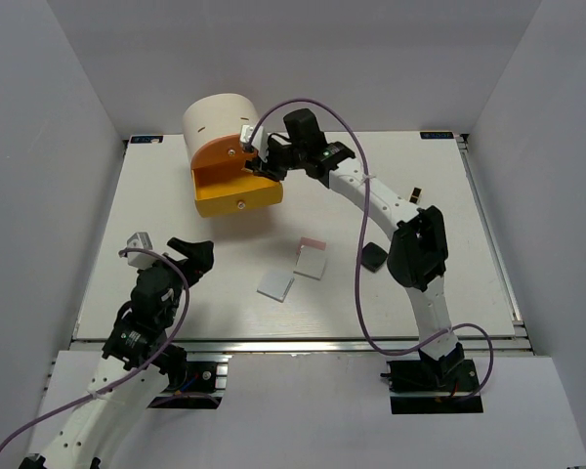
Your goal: Organize the makeup
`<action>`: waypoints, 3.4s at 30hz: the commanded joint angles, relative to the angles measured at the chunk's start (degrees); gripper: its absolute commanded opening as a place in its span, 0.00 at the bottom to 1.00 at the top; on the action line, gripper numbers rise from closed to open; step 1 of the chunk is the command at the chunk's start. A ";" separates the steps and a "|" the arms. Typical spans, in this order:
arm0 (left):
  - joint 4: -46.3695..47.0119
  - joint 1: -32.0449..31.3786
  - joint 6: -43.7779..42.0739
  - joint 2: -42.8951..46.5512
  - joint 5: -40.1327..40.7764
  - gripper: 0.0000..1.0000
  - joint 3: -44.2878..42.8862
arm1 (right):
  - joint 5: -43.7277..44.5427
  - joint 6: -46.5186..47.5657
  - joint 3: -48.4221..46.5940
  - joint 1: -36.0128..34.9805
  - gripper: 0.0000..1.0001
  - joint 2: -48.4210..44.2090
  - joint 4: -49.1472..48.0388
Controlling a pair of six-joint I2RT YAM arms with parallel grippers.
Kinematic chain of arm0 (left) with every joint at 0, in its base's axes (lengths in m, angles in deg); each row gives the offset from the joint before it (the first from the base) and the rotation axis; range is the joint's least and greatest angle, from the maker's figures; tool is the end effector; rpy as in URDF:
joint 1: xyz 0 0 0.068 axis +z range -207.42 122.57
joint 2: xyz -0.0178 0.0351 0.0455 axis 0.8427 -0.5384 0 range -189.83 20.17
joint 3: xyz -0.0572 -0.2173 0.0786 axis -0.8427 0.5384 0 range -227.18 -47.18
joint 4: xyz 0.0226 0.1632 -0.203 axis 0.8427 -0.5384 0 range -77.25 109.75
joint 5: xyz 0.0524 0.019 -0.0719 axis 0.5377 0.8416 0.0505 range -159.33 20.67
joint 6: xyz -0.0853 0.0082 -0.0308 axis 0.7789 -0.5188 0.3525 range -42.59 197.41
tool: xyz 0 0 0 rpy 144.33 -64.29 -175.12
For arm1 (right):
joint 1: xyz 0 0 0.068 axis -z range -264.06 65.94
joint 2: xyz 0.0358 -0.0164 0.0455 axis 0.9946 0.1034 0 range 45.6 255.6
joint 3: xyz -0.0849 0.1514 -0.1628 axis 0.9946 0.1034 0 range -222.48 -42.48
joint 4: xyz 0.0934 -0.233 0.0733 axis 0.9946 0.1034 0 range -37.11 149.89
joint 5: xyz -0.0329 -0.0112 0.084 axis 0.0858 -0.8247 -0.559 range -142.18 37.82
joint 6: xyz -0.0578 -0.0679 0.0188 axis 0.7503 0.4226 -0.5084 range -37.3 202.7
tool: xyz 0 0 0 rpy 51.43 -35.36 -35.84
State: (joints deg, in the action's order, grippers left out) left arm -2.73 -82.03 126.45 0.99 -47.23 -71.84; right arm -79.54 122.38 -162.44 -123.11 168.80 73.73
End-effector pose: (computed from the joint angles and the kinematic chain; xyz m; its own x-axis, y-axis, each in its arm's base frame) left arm 0.1819 -0.0495 0.2278 -0.2186 -0.6695 -0.7100 -0.1623 0.7424 -0.6500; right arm 0.3853 0.3608 0.2905 0.3214 -0.4694 -0.8224 -0.8837 0.1634 -0.4386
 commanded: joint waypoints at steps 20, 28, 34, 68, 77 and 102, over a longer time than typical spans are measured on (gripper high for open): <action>3.31 -0.27 -0.96 -4.29 -1.80 0.98 0.41 | 14.76 -12.86 5.41 0.54 0.58 -10.60 -11.51; 6.48 -0.19 -1.58 -7.36 -4.26 0.98 0.67 | 17.52 -31.31 18.52 12.66 0.54 -22.46 -12.49; 8.94 -0.19 -1.49 -9.56 -6.20 0.98 1.11 | 18.38 -41.16 29.32 28.03 0.57 -26.16 -11.09; 10.88 -0.19 -0.26 -18.17 -8.66 0.98 -0.30 | 27.09 -40.74 37.69 42.04 0.57 -7.27 -9.68; 10.53 -0.19 -0.17 -18.70 -8.31 0.98 -0.03 | 29.90 -40.74 36.99 40.81 0.54 -4.81 -10.91; 12.02 -0.27 -0.78 -16.60 -8.22 0.98 0.41 | -7.08 -24.93 29.18 24.91 0.00 -20.18 -7.48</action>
State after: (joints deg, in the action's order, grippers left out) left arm 8.39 -82.03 126.27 -17.19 -55.62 -71.25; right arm -73.18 90.30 -128.67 -93.30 154.94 66.71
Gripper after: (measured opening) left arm 0.981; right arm 0.339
